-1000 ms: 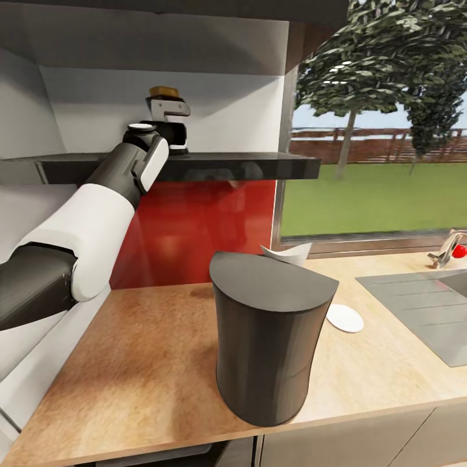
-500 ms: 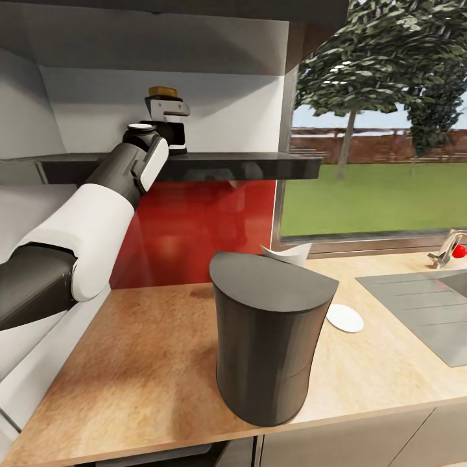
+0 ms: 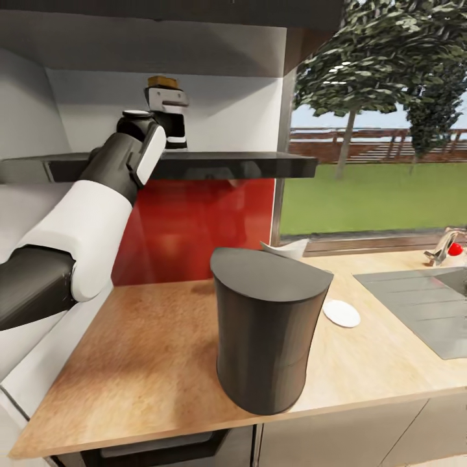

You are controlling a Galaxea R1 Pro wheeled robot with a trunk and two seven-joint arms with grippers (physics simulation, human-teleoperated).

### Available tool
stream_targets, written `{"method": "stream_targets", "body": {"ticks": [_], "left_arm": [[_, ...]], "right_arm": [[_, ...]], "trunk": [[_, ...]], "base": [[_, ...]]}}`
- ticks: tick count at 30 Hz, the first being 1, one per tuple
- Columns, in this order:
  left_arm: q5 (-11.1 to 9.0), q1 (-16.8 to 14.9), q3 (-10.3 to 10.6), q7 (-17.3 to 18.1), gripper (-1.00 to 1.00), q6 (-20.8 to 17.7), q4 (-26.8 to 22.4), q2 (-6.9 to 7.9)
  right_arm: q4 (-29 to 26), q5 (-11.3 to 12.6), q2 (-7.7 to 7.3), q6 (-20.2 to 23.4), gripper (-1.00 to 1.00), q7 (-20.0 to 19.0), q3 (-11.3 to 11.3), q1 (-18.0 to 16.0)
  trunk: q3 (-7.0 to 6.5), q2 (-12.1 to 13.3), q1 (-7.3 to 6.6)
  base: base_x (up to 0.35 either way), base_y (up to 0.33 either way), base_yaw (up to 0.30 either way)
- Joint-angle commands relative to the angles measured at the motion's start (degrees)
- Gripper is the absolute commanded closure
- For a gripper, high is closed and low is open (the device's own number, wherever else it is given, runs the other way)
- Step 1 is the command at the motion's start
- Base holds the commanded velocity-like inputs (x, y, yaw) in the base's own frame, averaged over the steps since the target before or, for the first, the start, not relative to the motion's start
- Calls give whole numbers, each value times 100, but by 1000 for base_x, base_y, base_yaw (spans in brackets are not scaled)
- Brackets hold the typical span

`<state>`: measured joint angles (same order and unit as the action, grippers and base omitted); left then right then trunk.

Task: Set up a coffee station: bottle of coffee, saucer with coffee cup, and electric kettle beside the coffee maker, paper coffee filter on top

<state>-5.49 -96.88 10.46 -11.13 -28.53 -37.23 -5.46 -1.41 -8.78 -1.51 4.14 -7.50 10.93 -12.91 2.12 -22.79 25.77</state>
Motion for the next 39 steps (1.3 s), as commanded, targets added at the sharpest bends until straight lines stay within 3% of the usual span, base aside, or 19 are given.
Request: {"method": "stream_targets", "body": {"ticks": [1, 22, 39], "left_arm": [[-58, -6, 26, -47, 100, -67, -40, 6], [-57, 2, 26, -73, 100, -142, -69, 81], [-57, 114, 23, -86, 100, -128, -75, 81]], "right_arm": [[-15, -57, 0, 34, -100, -23, 49, -1], [-26, -54, 11, 25, -100, -23, 49, -1], [-26, -54, 27, 25, -100, -23, 49, -1]], "trunk": [[14, -13, 1], [14, -13, 1], [14, -13, 1]], "base": [[-235, 0, 0], [-326, -4, 0], [-326, -102, 0]]}}
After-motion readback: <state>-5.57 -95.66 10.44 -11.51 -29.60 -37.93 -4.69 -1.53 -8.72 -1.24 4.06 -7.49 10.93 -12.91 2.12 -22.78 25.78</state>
